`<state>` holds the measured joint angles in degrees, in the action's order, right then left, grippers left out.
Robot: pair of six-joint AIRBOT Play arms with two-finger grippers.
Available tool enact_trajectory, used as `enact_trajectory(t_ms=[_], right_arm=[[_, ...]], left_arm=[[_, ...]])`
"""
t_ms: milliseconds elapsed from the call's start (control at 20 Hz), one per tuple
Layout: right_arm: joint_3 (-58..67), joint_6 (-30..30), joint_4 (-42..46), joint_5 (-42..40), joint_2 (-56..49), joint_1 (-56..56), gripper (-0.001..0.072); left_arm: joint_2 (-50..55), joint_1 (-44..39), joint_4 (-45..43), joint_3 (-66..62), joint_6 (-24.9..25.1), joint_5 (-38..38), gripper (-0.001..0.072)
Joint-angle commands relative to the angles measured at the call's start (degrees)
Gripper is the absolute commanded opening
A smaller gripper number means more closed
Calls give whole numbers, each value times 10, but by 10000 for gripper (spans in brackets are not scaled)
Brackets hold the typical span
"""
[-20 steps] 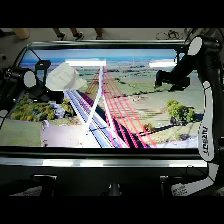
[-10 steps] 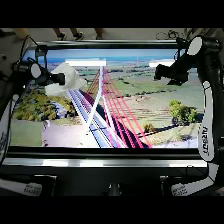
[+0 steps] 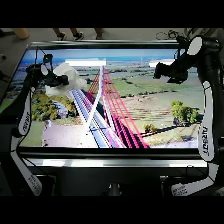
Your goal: Fold the shirts.
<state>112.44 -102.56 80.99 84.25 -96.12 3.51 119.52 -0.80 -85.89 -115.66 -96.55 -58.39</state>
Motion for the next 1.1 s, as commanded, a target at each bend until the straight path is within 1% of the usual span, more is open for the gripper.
enact_trajectory(t_ms=[0, 50, 100, 150, 200, 250, 300, 400, 450, 550, 600, 650, 700, 750, 850, 900, 950, 1000, 1050], right_arm=[[0, 4, 0, -4, 0, 0, 684], [0, 4, 0, -4, 0, 0, 682], [0, 12, 0, -5, 0, 0, 656], [2, 35, 0, -5, 1, 0, 652], [8, 69, 2, -7, 3, 0, 635], [16, 91, 5, -7, 11, 0, 635], [25, 102, 12, -8, 28, 0, 635], [32, 108, 22, -5, 88, 0, 635], [32, 107, 22, 14, 126, 0, 637], [32, 99, 23, 81, 197, 0, 646], [32, 91, 27, 124, 229, 0, 645], [32, 87, 31, 167, 252, 0, 645], [30, 81, 38, 203, 269, 0, 644], [26, 79, 43, 217, 276, 0, 644], [3, 79, 43, 214, 278, 0, 643], [-22, 78, 43, 205, 274, 0, 643], [-52, 77, 40, 195, 270, 0, 643], [-84, 77, 37, 181, 265, 0, 643], [-115, 78, 36, 165, 259, 0, 643]], left_arm=[[19, -3, 17, -3, 5, 25, 29], [11, -3, 17, -4, -4, 16, 26], [-10, -3, 16, -4, -7, 10, 25], [-43, -7, 8, -4, -5, 14, 25], [-90, -15, 2, -4, 6, 22, 24], [-152, -27, 0, -4, 14, 30, 25], [-221, -44, 0, -4, 16, 29, 25], [-348, -89, 35, -2, 20, -18, 25], [-407, -123, 45, 7, 22, -50, 25], [-501, -203, 43, 61, 3, -95, 25], [-538, -244, 28, 113, -9, -112, 25], [-565, -283, -6, 177, -30, -123, 25], [-584, -317, -43, 260, -73, -111, 24], [-588, -341, -55, 338, -88, -78, 25], [-562, -378, -33, 476, -112, 12, 25], [-532, -396, -17, 525, -129, 50, 26], [-494, -409, -5, 551, -134, 71, 37], [-459, -415, 6, 553, -134, 70, 286], [-432, -414, 20, 540, -134, 54, 720]])
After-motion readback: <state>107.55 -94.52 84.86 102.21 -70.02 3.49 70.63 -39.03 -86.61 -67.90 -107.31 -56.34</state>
